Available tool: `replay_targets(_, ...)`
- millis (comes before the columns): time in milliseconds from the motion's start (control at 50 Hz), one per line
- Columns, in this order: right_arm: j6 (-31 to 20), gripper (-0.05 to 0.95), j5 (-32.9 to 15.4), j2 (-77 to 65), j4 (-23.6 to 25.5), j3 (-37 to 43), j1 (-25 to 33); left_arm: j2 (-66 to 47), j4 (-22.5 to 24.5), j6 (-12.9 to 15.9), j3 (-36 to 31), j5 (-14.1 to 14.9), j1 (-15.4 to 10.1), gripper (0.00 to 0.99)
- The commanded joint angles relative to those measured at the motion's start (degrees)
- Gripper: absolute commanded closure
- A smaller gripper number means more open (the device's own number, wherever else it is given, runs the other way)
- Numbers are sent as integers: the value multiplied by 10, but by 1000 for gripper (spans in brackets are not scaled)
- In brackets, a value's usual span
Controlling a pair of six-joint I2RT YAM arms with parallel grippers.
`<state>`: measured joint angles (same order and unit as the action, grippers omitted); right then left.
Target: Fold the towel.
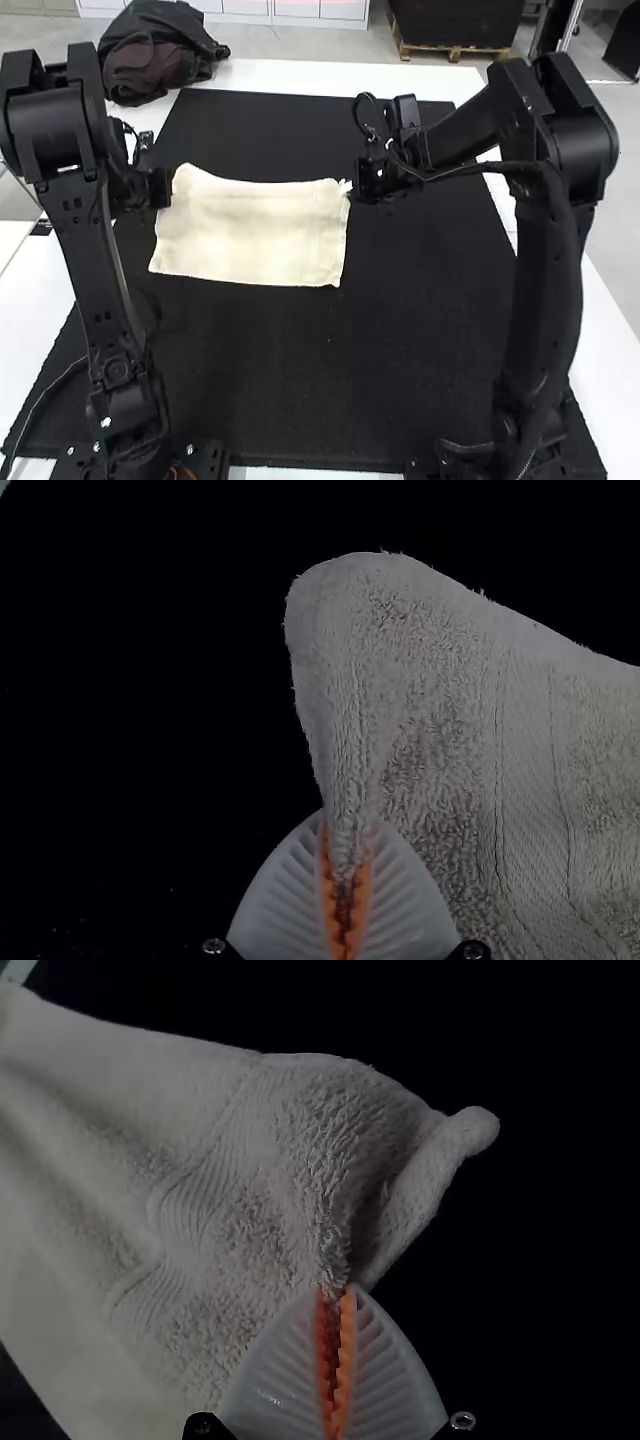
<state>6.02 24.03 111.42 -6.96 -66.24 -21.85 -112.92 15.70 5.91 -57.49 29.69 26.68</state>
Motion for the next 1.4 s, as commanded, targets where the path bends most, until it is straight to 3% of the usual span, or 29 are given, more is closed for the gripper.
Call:
replay_targets(0,5,926,-14,-30,1,15,24,25,3,-4,2,-26,28,974)
replay_targets(440,1,928,3,-65,1,59,24,69,-5,4,33,-9,28,974)
replay_targets(540,4,926,5,-71,2,70,24,78,-26,23,34,-8,28,974)
replay_targets(840,5,926,15,-88,3,102,21,97,-55,37,53,-2,28,974)
replay_targets(1000,5,928,16,-96,3,112,18,107,-81,62,62,-3,28,974)
replay_targets(1240,5,928,18,-106,12,119,10,123,-106,63,63,-5,45,975)
replay_targets(1380,6,928,19,-117,22,128,6,136,-130,88,67,-5,57,975)
